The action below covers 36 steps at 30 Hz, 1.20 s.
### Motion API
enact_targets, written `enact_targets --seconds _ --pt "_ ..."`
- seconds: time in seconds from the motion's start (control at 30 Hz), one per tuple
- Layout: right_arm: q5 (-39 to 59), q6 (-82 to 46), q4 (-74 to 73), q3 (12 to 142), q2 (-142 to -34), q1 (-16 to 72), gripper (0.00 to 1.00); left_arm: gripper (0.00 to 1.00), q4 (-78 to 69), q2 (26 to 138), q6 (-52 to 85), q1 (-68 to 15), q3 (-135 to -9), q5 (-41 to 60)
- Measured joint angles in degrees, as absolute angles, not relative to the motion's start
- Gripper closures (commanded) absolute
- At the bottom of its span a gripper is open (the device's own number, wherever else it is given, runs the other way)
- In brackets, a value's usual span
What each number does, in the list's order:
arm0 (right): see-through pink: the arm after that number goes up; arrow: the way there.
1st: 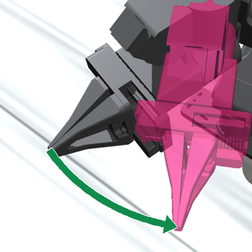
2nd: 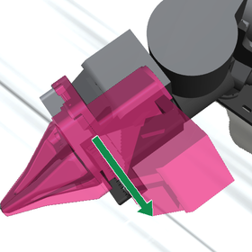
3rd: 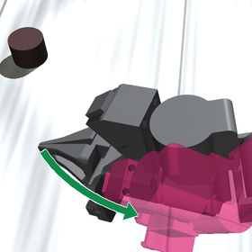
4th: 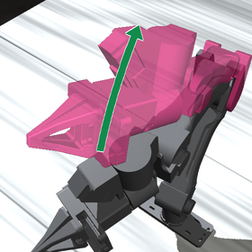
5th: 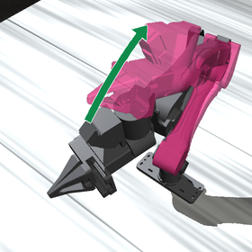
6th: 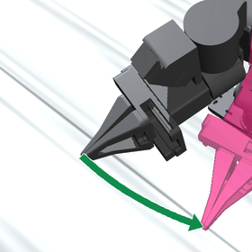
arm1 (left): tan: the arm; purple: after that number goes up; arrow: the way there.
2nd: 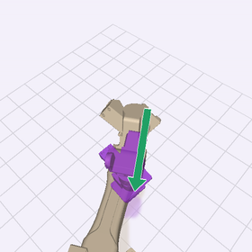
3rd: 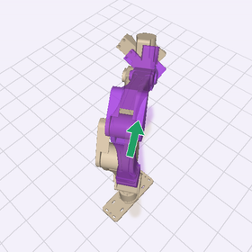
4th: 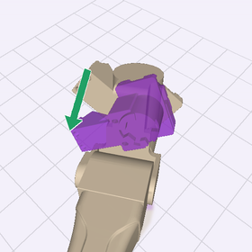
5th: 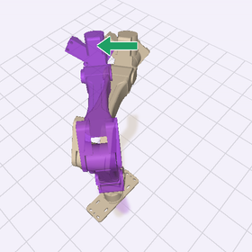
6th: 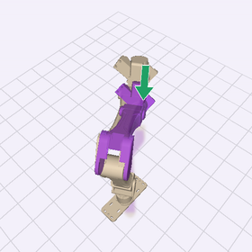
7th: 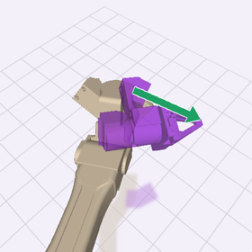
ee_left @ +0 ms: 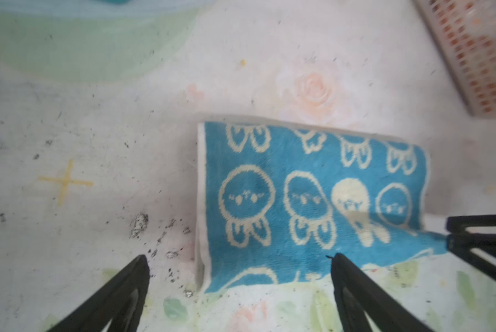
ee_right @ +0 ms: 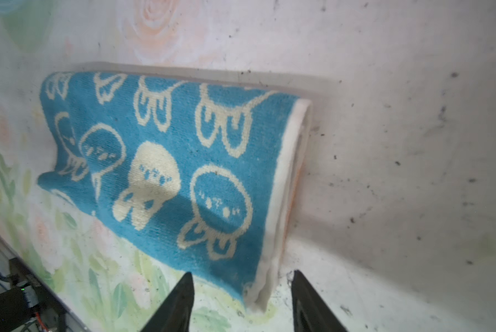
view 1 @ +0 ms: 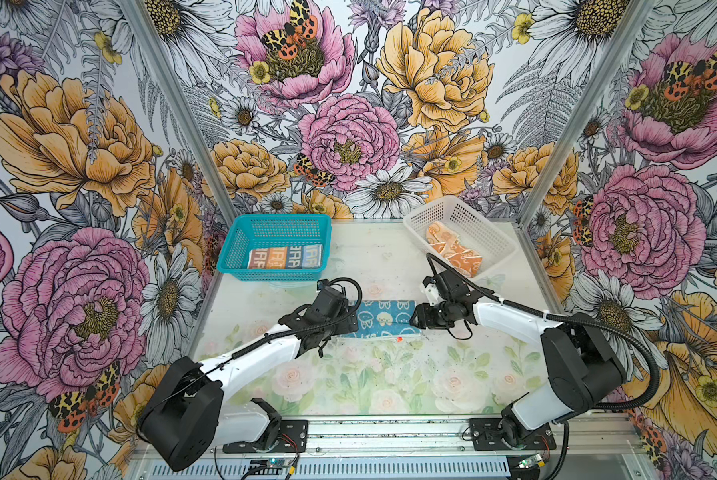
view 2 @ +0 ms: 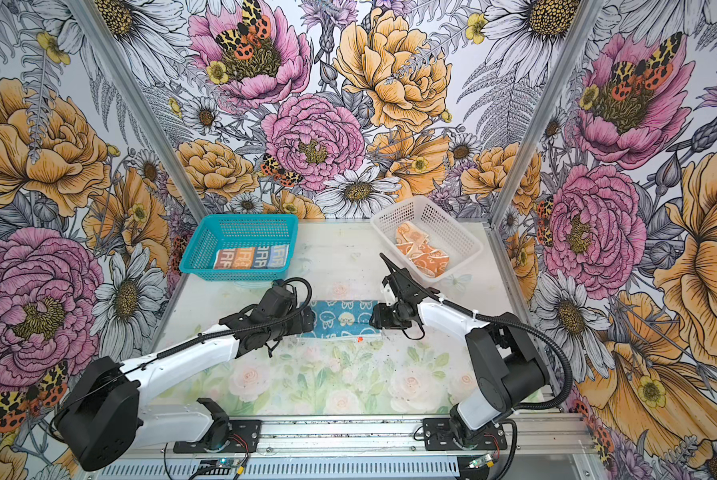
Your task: Fold and stack the towels
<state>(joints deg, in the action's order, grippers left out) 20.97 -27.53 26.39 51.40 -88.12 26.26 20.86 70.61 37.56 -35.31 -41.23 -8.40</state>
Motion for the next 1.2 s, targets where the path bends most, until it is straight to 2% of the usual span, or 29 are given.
enact_targets --seconds 0.13,0.27,0.47,0.67,0.87,1.03,1.13,1.2 --pt "24.6 -30.8 22.6 53.7 -85.9 27.0 0.27 0.01 10.9 68.7 43.9 -31.0 -40.0 -1.6" --pt "30.2 -36.9 12.8 53.1 -86.5 27.5 0.22 0.01 2.7 72.9 50.0 -30.4 -36.7 2.5" --pt "34.3 -42.0 2.9 48.6 -91.9 27.7 0.20 0.01 -5.8 79.7 55.5 -32.0 -31.0 6.3" --pt "34.6 -41.2 2.2 43.6 -95.1 26.5 0.19 0.01 -10.0 79.1 56.7 -30.6 -26.2 8.1" --pt "34.3 -37.2 3.0 43.4 -94.8 23.3 0.18 0.01 -6.8 76.0 54.9 -29.6 -25.4 8.3" --pt "32.0 -34.5 7.3 44.4 -93.1 22.8 0.16 0.01 3.4 73.7 50.1 -29.3 -29.7 8.0" --pt "30.2 -33.2 11.2 45.0 -90.3 22.8 0.04 0.01 10.3 73.1 46.1 -29.2 -36.8 6.7" --pt "28.9 -32.2 13.3 45.7 -88.5 22.8 0.01 0.01 13.6 73.2 43.7 -28.6 -41.1 6.0"
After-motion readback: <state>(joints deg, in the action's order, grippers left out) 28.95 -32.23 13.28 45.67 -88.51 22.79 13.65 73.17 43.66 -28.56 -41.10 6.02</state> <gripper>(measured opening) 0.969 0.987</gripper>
